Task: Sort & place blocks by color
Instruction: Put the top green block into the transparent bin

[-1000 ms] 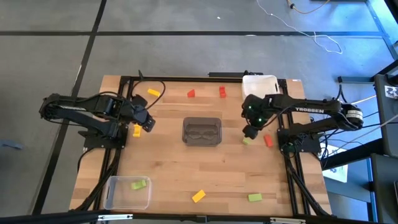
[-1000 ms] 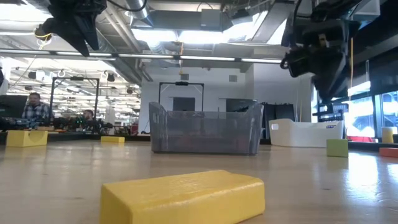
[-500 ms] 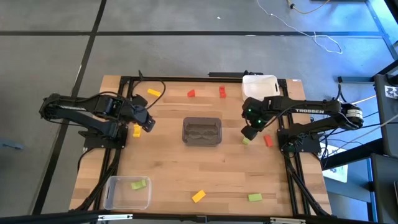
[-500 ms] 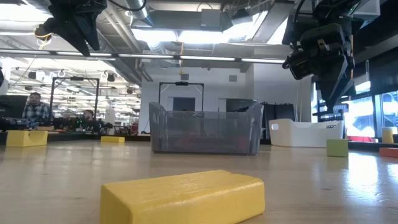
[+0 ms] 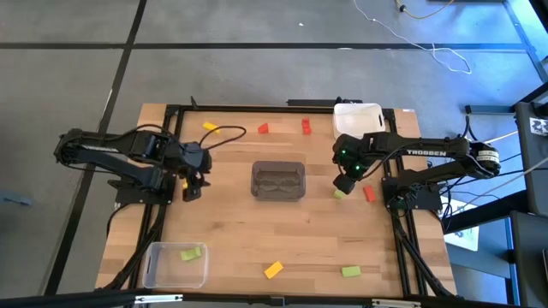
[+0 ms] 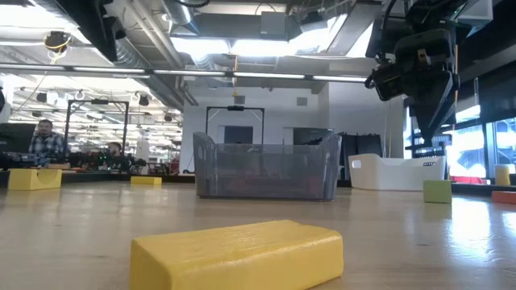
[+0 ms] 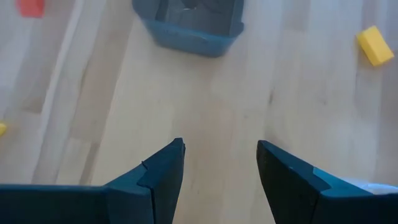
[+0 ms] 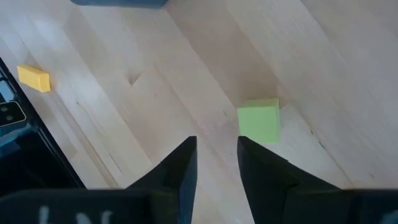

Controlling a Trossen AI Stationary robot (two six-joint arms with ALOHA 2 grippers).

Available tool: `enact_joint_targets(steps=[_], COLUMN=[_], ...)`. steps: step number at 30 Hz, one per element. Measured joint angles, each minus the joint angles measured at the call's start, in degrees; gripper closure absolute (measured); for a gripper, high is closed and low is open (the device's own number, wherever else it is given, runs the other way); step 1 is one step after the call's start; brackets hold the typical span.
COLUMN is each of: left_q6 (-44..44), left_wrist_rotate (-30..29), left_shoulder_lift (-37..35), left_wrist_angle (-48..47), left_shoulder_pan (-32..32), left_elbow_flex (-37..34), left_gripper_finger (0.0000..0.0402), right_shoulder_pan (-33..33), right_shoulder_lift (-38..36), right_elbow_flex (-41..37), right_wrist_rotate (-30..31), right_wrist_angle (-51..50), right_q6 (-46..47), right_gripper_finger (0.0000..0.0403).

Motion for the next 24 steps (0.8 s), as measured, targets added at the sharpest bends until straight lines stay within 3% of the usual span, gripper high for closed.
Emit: enact_joint_targets(steps=[24], left_q6=[0.62], left_wrist_rotate=[0.59], left_shoulder_lift=[0.00], left_wrist_angle=[-0.08], left_shoulder_pan=[0.00], left_elbow_flex=[0.00], left_gripper_finger=[0.0208], right_shoulder_pan=[-0.02], right_shoulder_lift=[0.00], right_elbow_flex=[0.00], right_wrist_rotate=[0.86], right_wrist_angle=[1.65], right_q6=[0.04], right_gripper_finger=[0.0288])
